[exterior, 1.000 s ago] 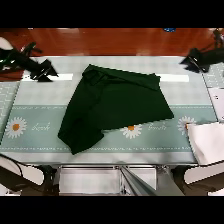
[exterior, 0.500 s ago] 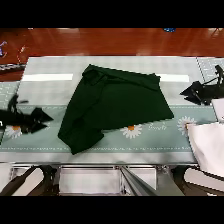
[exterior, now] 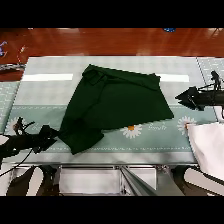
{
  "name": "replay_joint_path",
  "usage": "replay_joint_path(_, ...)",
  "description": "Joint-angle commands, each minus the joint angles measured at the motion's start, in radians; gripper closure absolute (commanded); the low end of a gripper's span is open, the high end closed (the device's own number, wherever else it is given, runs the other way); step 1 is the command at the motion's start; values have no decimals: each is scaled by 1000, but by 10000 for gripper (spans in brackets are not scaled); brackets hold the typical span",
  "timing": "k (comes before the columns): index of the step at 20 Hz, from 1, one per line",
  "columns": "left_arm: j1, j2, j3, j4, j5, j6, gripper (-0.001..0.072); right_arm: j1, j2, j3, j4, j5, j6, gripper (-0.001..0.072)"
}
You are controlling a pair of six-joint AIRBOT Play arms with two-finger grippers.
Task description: Fold the shirts.
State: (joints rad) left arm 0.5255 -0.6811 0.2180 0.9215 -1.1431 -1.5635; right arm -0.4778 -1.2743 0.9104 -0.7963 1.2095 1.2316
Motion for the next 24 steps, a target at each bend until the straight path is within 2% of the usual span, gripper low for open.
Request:
replay_joint_path(1, 1, -4, -17, -48, 29, 71, 199, 0, 3, -4, 13, 14, -13, 305)
replay_joint_path(3, -17, -37, -24, -71, 29, 149, 199, 0, 3, -4, 20, 14, -13, 305)
replay_joint_path(5, -50, -76, -37, -86, 42, 184, 199, 0, 3, -4, 40, 14, -13, 305)
replay_joint_path(10, -156, -133, -50, -105, 153, 180, 204, 0, 3, -4, 71, 15, -13, 305)
replay_joint_path(11, -182, -138, -50, -111, 186, 174, 282, 0, 3, -4, 76, 18, -13, 305)
replay_joint_path(12, -208, -143, -50, -111, 221, 145, 395, 0, 3, -4, 81, 20, -13, 305)
replay_joint_path(13, -232, -146, -50, -111, 254, 122, 459, 0, 3, -4, 84, 21, -13, 305)
replay_joint_path(14, -253, -150, -50, -111, 275, 111, 670, -1, 3, -4, 82, 21, -13, 305)
replay_joint_path(17, -269, -148, -47, -111, 278, 103, 690, -63, 3, -4, 24, 21, 24, 305)
replay_joint_path(20, -269, -148, -47, -111, 275, 103, 690, -124, 2, -29, -287, 75, 196, 305)
replay_joint_path(21, -269, -148, -47, -111, 275, 103, 690, -134, 2, -54, -335, 98, 211, 304)
replay_joint_path(24, -269, -148, -47, -111, 272, 103, 690, -150, 2, -127, -333, 113, 185, 304)
